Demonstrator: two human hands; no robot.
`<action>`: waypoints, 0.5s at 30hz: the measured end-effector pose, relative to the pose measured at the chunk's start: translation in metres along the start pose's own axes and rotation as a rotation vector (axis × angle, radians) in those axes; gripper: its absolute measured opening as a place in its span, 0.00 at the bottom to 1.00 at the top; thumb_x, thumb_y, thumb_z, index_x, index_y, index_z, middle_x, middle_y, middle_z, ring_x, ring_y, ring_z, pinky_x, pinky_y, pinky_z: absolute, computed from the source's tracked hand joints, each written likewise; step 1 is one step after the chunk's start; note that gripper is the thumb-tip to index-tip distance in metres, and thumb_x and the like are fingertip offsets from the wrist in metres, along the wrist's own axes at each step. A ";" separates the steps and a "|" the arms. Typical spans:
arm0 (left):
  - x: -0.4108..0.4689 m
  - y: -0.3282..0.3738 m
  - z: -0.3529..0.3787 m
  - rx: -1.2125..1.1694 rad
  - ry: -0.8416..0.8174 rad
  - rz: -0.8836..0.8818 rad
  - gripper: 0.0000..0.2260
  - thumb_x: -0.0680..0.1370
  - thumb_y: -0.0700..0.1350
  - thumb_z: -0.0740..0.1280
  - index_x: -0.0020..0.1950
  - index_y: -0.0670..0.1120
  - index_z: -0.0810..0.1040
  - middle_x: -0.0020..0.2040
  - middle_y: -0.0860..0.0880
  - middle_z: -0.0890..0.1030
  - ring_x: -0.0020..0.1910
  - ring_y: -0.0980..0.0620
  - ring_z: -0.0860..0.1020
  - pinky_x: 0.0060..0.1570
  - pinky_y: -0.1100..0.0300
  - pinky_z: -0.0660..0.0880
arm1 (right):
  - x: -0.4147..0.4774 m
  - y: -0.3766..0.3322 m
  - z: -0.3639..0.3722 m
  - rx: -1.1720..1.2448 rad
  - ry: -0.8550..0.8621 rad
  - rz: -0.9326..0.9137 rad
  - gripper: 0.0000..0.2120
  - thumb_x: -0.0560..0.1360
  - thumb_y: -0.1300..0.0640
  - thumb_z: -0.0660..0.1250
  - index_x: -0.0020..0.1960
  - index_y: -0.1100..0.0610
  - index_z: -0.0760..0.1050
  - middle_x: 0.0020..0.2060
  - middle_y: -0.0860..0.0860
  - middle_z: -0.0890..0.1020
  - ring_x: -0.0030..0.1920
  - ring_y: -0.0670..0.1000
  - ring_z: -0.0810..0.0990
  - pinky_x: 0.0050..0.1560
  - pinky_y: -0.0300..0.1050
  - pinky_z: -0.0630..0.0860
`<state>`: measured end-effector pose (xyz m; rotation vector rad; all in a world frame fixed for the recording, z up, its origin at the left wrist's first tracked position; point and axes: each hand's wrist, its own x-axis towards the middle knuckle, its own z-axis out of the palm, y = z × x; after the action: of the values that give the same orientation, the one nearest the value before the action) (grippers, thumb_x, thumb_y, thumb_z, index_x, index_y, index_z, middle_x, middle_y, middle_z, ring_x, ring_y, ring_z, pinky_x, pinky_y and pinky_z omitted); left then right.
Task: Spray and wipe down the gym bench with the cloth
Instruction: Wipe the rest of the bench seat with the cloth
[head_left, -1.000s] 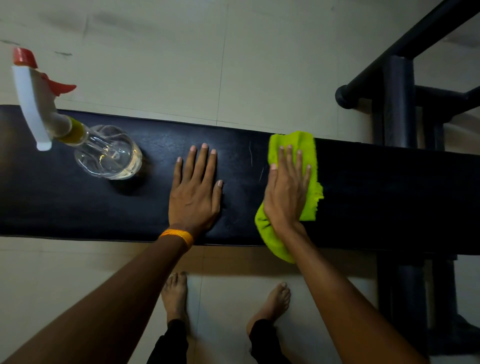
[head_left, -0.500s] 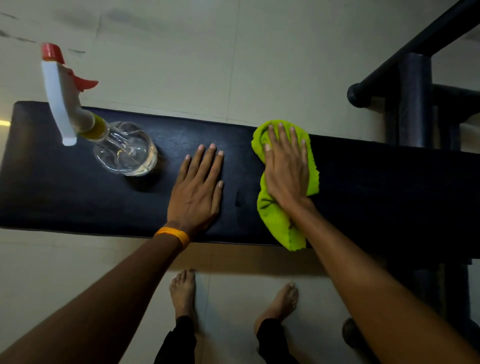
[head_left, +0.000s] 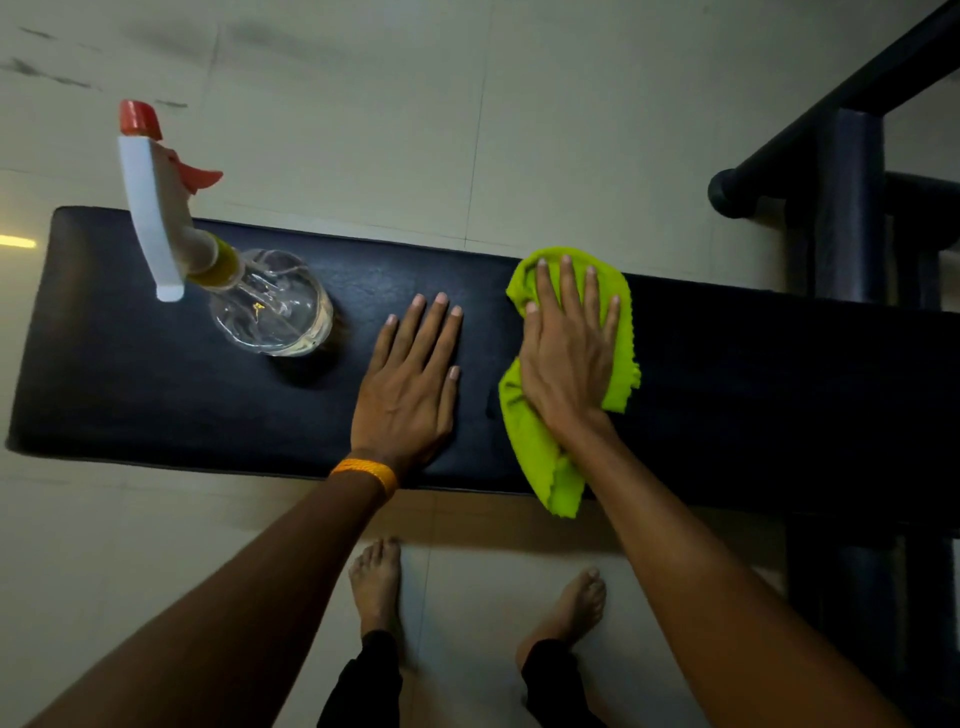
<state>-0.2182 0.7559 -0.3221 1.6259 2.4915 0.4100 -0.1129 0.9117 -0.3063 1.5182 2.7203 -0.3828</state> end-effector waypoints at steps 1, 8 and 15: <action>-0.001 0.000 0.000 -0.014 0.010 -0.001 0.26 0.84 0.48 0.51 0.81 0.41 0.56 0.82 0.43 0.56 0.82 0.46 0.53 0.80 0.46 0.52 | 0.001 -0.011 0.002 0.016 -0.003 0.001 0.26 0.82 0.47 0.47 0.80 0.48 0.61 0.80 0.49 0.61 0.81 0.55 0.54 0.80 0.62 0.49; -0.009 -0.009 -0.006 -0.175 0.112 -0.117 0.24 0.84 0.45 0.52 0.79 0.38 0.61 0.80 0.40 0.61 0.81 0.43 0.56 0.80 0.47 0.52 | -0.107 -0.030 0.009 -0.028 -0.078 -0.364 0.25 0.81 0.49 0.53 0.76 0.51 0.68 0.77 0.51 0.69 0.78 0.58 0.64 0.77 0.61 0.61; -0.016 -0.021 -0.013 -0.006 -0.002 -0.030 0.26 0.84 0.49 0.51 0.81 0.39 0.58 0.81 0.41 0.58 0.81 0.43 0.54 0.80 0.48 0.51 | -0.062 0.037 -0.009 0.019 -0.005 -0.258 0.26 0.81 0.50 0.51 0.77 0.54 0.68 0.77 0.54 0.68 0.77 0.59 0.65 0.75 0.61 0.65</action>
<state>-0.2333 0.7315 -0.3167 1.5837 2.5077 0.4107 -0.0473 0.8803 -0.2977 1.1683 2.9231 -0.4145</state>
